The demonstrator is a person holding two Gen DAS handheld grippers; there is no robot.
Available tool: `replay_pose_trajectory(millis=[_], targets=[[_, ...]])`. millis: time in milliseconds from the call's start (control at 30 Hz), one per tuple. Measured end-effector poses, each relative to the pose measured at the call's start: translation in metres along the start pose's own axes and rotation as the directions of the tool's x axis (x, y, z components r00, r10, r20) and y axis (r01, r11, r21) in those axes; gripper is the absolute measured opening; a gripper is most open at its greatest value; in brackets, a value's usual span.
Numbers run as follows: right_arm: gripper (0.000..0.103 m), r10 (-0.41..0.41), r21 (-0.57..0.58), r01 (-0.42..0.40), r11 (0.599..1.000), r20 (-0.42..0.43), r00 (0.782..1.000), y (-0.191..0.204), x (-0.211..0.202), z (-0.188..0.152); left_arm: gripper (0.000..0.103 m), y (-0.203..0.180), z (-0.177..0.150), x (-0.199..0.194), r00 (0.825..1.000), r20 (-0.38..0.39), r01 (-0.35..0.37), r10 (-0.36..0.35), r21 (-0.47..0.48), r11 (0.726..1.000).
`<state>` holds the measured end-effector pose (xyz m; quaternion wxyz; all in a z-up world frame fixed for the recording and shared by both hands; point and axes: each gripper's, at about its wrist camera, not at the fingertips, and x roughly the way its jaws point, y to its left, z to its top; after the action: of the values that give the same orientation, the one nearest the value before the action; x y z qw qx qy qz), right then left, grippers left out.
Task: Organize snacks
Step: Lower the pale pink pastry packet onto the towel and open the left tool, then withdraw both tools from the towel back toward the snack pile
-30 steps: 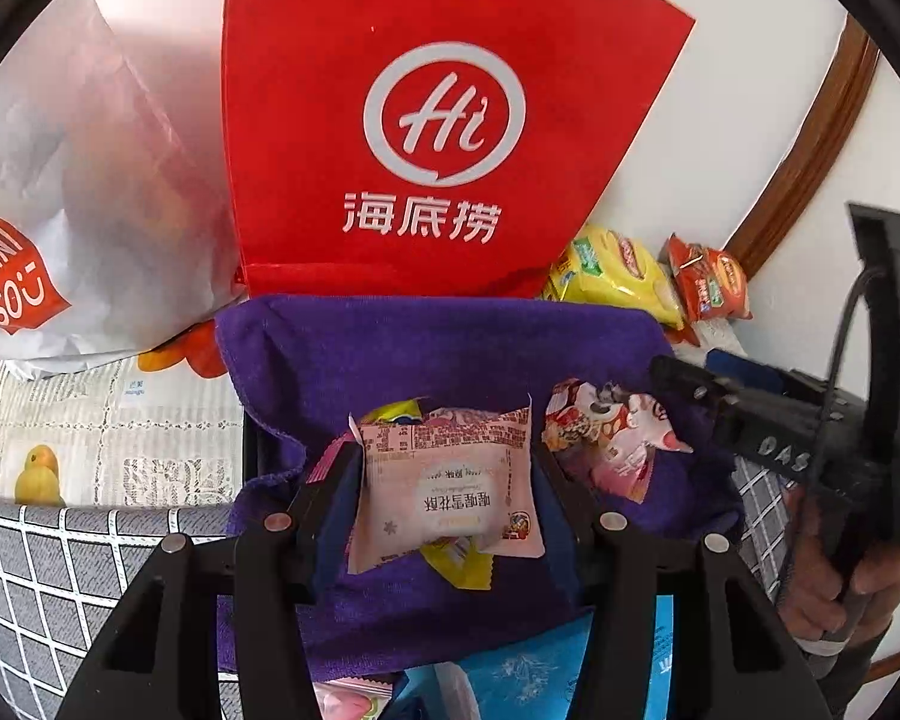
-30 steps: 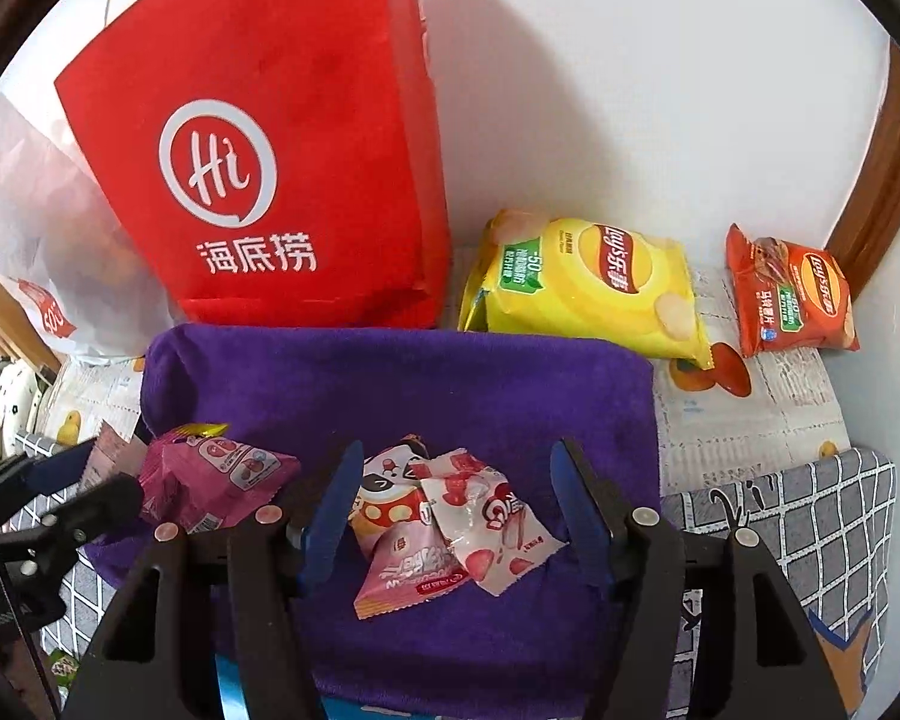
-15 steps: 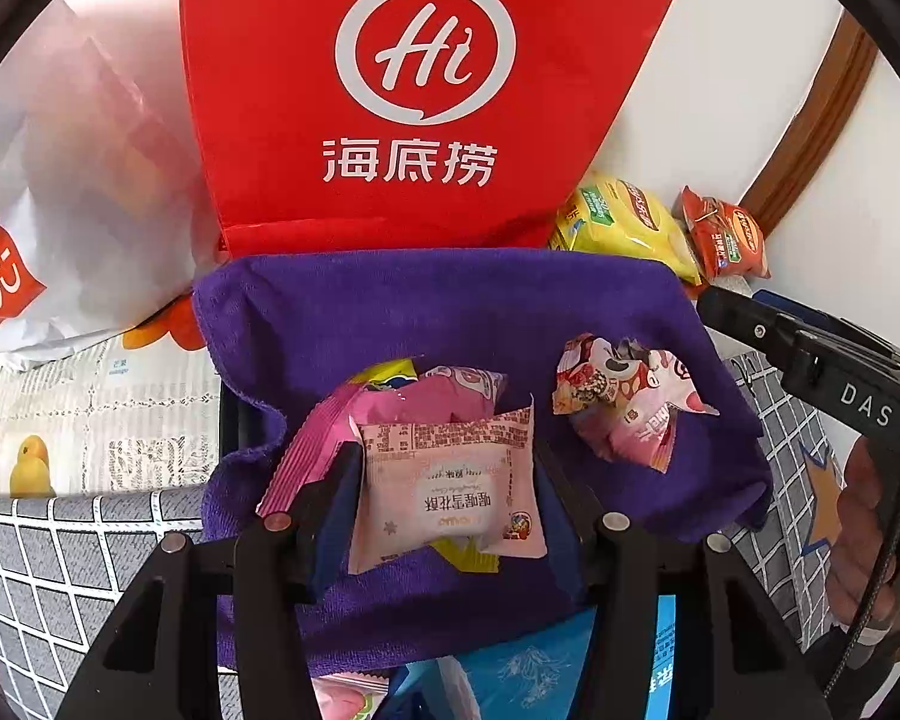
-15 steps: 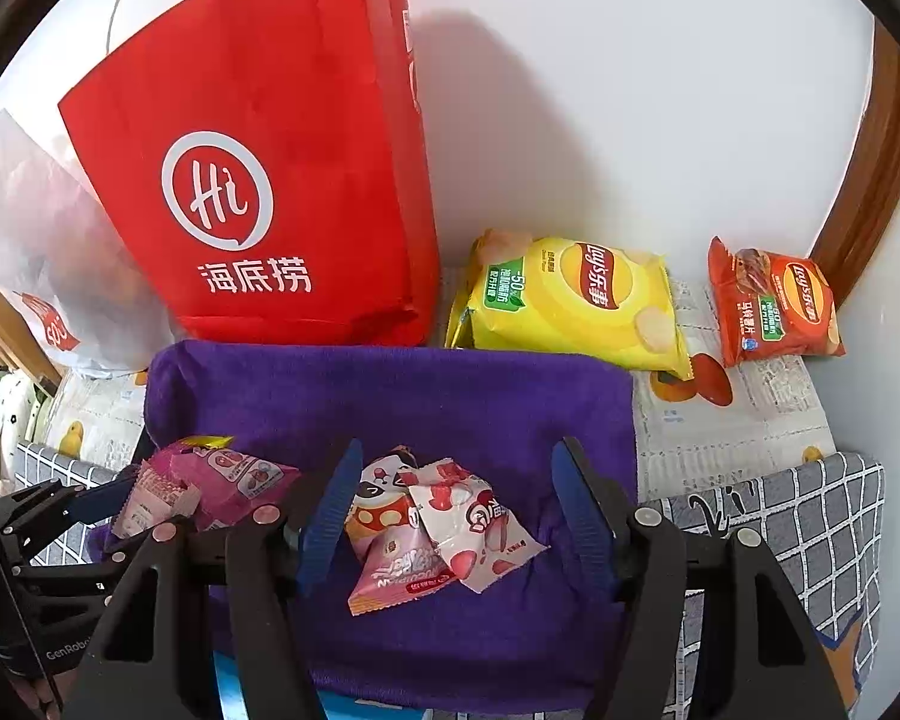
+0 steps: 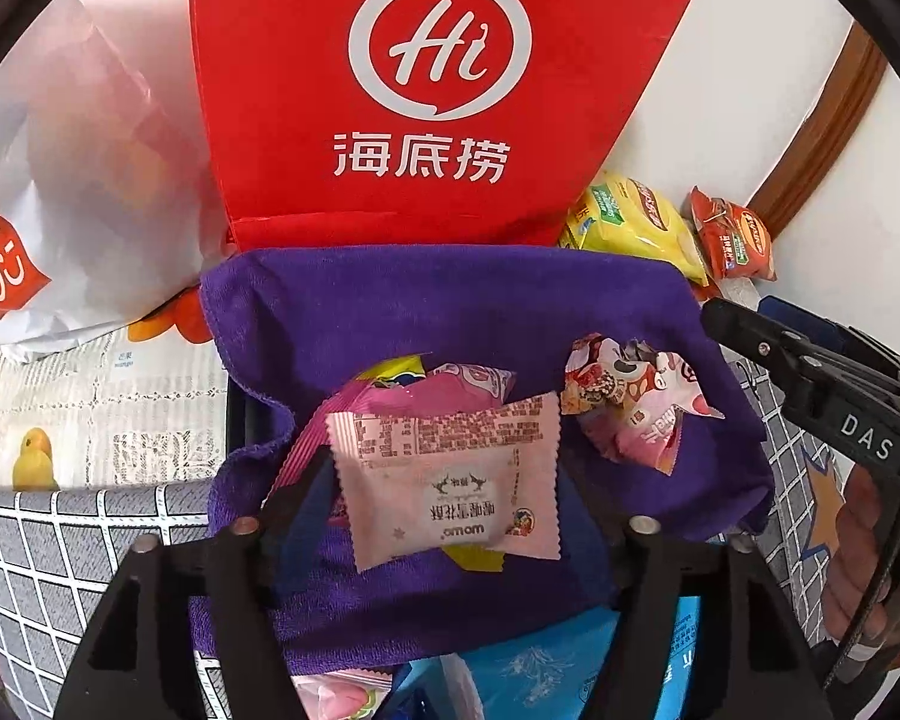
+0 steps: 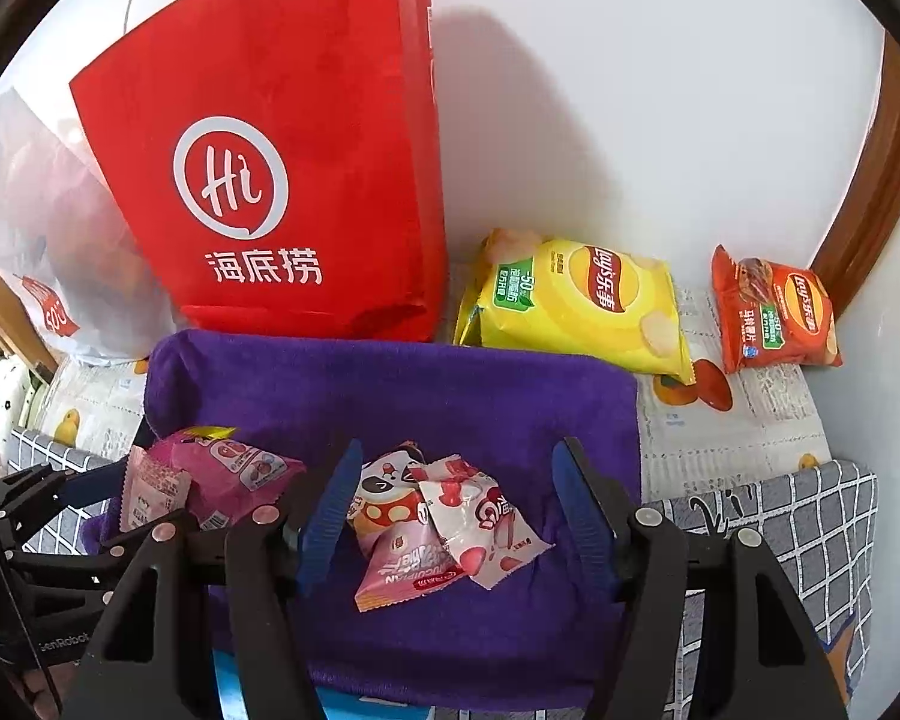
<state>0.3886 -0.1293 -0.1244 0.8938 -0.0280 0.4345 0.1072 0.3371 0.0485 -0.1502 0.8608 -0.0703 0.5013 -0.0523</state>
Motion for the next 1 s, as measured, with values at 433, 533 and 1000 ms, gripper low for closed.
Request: replay_pose_trajectory(millis=[433, 533, 1000], targets=[[0.07, 0.002, 0.013, -0.002, 1.0, 0.024, 1.0, -0.004, -0.009, 0.003, 0.076, 0.018, 0.004, -0.023, 0.997, 0.074, 0.024, -0.019, -0.061, 0.998], [0.07, 0.009, 0.021, -0.009, 1.0, 0.034, 0.999, -0.006, -0.012, 0.004, 0.076, 0.02, 0.004, -0.026, 0.996, 0.081, 0.03, -0.025, -0.065, 0.997], [0.073, 0.042, 0.028, -0.044, 0.999, 0.084, 0.996, 0.002, -0.039, 0.005, 0.076, 0.018, 0.005, -0.041, 0.995, 0.097, 0.029, -0.024, -0.054, 0.998]])
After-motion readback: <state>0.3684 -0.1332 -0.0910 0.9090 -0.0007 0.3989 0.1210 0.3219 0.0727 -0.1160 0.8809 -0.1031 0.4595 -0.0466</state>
